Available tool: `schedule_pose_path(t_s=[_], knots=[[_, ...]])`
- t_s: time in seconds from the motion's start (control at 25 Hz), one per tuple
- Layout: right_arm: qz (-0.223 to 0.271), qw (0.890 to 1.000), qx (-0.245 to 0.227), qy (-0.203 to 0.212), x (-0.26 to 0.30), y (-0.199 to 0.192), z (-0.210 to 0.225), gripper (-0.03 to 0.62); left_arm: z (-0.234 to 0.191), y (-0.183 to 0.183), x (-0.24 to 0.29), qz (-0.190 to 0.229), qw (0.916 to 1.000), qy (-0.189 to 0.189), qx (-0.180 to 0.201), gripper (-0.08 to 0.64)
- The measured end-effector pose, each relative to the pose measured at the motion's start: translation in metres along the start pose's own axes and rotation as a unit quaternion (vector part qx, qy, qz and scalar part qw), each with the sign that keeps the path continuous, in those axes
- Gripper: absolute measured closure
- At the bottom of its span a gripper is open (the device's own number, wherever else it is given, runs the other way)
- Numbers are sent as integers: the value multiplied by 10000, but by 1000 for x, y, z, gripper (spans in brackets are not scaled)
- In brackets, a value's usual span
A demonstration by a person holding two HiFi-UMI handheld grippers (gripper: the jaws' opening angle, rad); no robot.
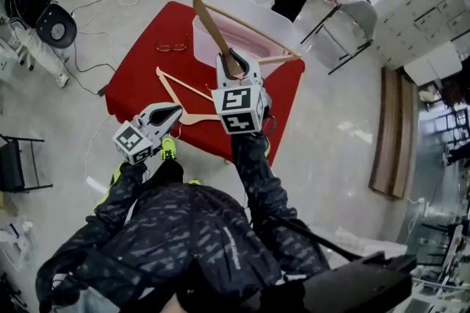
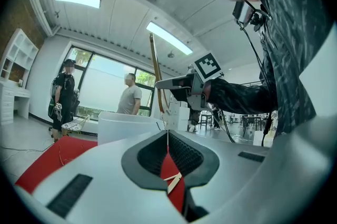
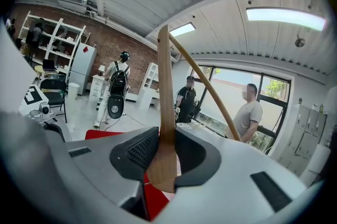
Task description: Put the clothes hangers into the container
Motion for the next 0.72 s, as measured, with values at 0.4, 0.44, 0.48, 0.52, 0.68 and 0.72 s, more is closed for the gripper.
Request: schedule_pose_path(t_s=[0.4,0.44,0.48,0.52,0.68,0.72], knots=[[266,9993,67,-240,28,45,41,489,-20,-1,-5,-52,9999,33,-130,548],[277,9992,92,-264,33,49,44,489,-24,-1,-4,-63,9999,24,-145,548],[282,9991,111,-288,39,52,48,489,-28,-1,-4,-73,9999,15,-155,548],[283,9990,124,-308,45,55,51,489,-33,-1,-4,-81,9998,8,-164,548],[262,9989,199,-330,71,66,60,489,-55,2,-5,-93,9997,-9,-203,548],[249,9989,225,-326,77,67,63,489,-61,4,-4,-109,9997,-14,-203,548]])
Point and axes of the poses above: the fingertips, and each gripper's own axes: x forward along the fingers, z to its right, y out of its top, the point moved 9 cm from there along -x, backward along the fingers, and after that the axes turned 11 degrees about -z, right-handed, at the moved point
